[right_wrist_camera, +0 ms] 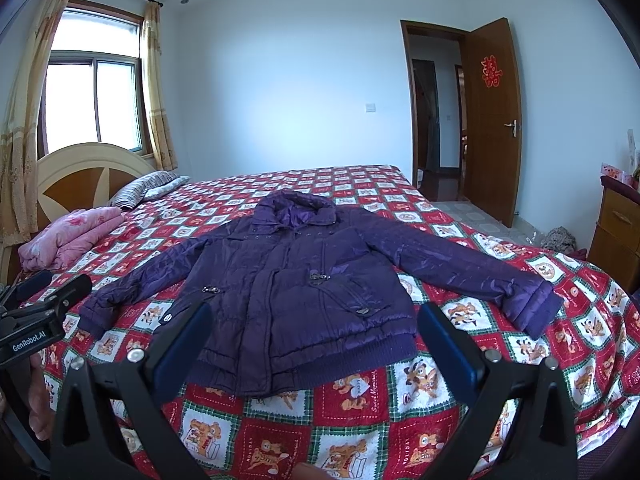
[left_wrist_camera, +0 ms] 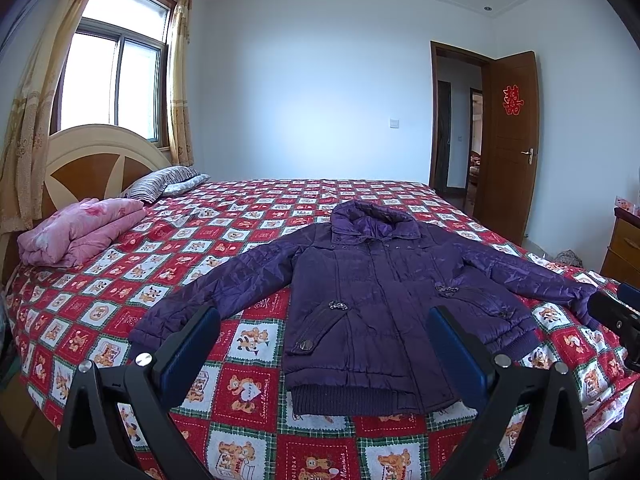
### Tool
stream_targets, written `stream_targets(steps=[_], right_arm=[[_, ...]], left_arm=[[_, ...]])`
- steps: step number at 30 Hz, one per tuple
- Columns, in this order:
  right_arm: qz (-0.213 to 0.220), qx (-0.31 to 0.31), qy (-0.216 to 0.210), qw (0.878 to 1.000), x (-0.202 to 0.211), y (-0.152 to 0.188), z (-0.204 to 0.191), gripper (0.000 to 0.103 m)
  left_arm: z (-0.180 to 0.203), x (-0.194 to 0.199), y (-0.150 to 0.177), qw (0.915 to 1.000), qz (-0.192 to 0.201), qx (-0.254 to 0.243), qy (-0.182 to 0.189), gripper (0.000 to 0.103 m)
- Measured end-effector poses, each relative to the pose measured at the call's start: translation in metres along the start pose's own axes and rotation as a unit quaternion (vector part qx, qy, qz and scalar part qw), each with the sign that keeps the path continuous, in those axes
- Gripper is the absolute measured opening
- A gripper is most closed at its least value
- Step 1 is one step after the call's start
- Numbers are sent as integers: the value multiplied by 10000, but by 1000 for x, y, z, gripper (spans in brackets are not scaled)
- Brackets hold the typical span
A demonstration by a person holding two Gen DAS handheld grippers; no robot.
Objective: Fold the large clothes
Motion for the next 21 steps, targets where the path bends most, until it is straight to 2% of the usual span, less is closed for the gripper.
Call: stream_targets(steps=[16, 21], right_arm=[[-81, -30, -37, 10000, -2, 6, -1, 103], [-250, -117, -164, 9995, -16, 8, 8, 103]], left_arm=[[0, -1, 1, 10000, -10, 14, 25, 102], [-2, -10, 2, 10000, 4, 30, 86, 102]])
Point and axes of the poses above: each gripper's, at about its wrist camera, not at the fingertips, and x roughly against the way its jaws point, z to its right, y to its underside, the point moved 4 cm from there along -x, roughly the way its jaws point, and after that the axes turned 14 degrees about -x, right-handed, at the moved point
